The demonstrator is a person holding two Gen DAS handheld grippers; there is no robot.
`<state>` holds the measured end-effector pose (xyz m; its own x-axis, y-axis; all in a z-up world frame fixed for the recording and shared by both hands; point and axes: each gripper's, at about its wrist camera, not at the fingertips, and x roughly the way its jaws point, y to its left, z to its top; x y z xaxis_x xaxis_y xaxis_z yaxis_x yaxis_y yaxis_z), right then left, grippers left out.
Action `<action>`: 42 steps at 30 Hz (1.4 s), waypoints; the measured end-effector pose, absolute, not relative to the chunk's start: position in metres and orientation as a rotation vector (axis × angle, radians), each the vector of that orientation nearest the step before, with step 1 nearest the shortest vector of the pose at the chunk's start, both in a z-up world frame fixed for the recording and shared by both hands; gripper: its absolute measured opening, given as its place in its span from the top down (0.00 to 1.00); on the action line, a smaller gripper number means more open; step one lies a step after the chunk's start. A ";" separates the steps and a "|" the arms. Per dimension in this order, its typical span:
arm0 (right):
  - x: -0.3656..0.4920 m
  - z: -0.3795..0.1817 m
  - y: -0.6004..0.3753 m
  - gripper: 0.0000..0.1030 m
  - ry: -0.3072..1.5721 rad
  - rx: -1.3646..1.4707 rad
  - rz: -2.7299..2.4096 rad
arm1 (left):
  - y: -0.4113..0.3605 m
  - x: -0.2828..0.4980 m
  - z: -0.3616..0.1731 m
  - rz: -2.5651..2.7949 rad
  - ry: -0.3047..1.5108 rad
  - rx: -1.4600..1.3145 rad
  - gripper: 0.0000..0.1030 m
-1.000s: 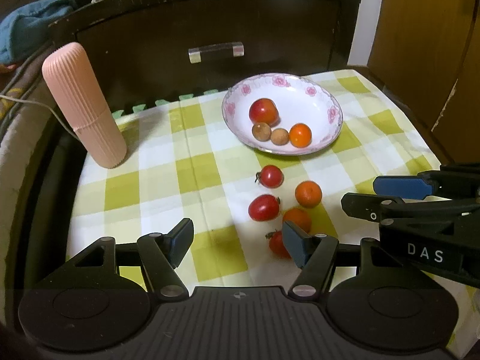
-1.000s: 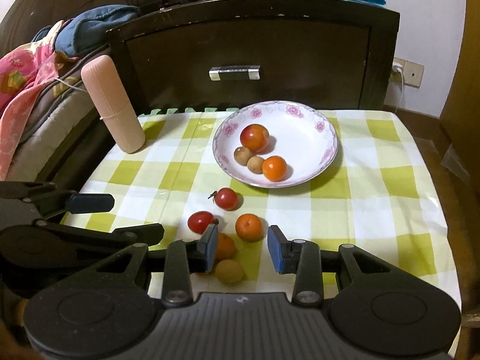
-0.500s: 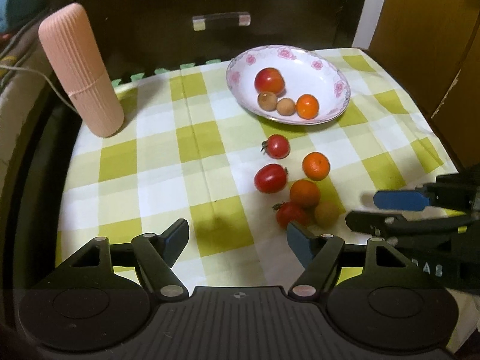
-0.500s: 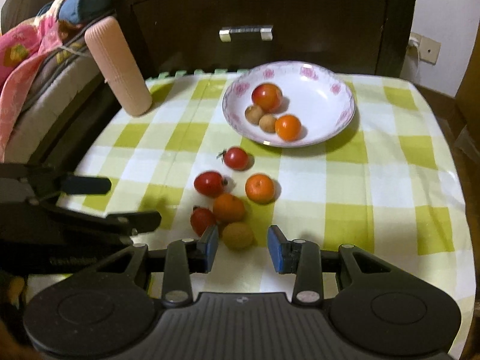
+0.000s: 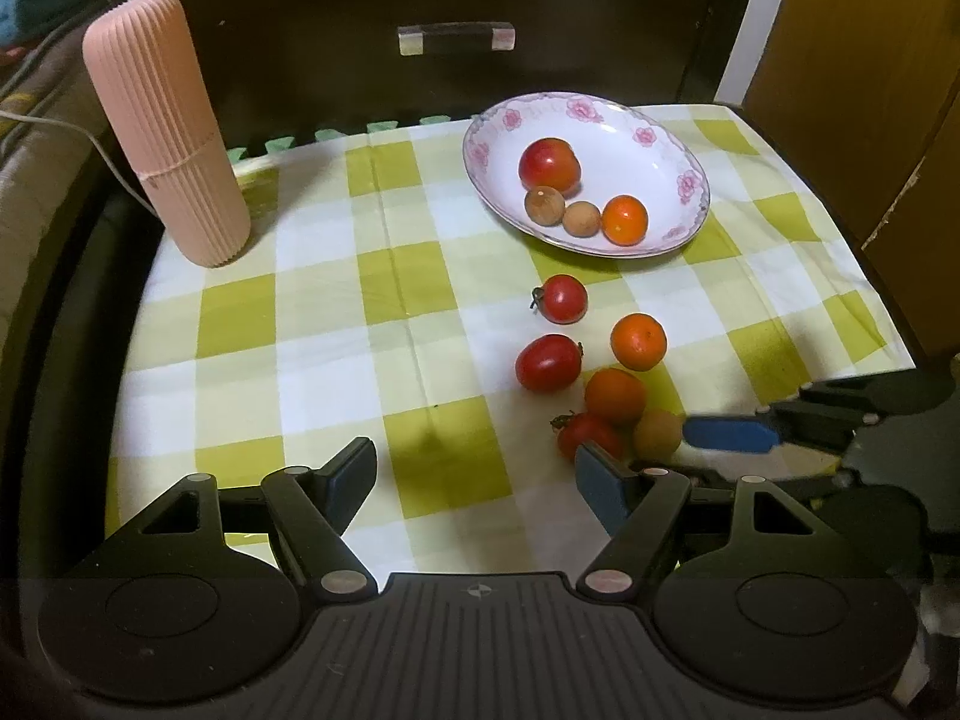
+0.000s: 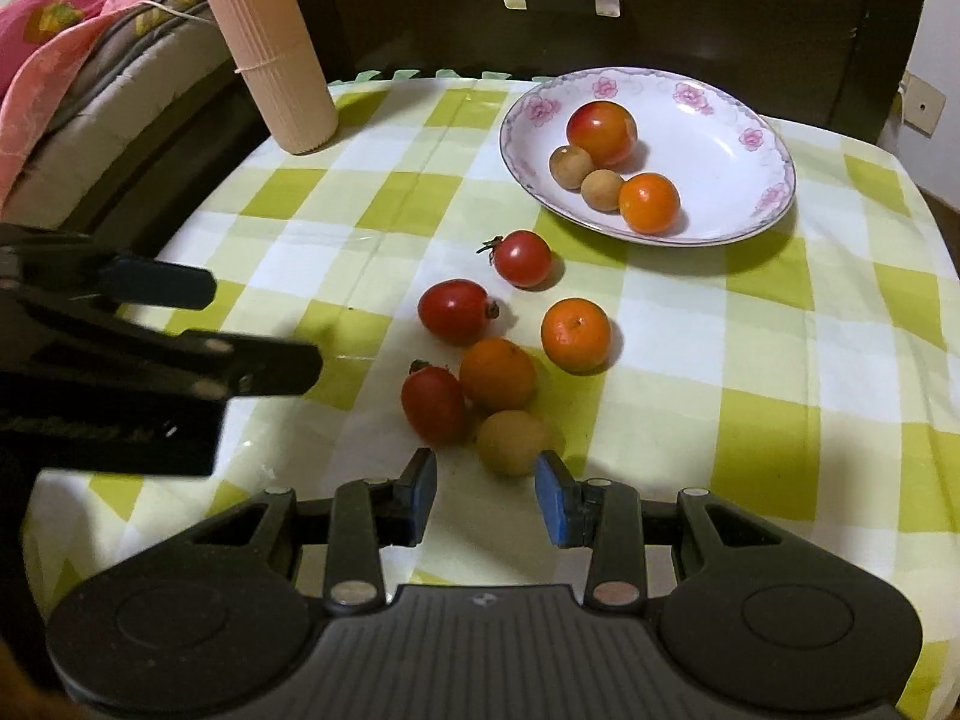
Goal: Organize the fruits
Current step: 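Withdraw both open grippers from the plate toward the loose fruits on the cloth, then move the left gripper around a red tomato while the right gripper approaches a brown fruit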
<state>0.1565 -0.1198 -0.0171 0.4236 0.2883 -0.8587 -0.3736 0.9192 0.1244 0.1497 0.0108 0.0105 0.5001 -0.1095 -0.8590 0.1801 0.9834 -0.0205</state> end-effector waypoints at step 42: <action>0.143 -0.012 -0.166 0.88 1.075 0.002 0.333 | -0.028 0.162 -0.035 -0.298 1.059 0.168 0.60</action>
<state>0.1431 -0.1664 -0.0120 0.4312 0.2678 -0.8616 -0.2659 0.9502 0.1623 0.1617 -0.0276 -0.0347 0.4551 -0.1603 -0.8759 0.3204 0.9472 -0.0069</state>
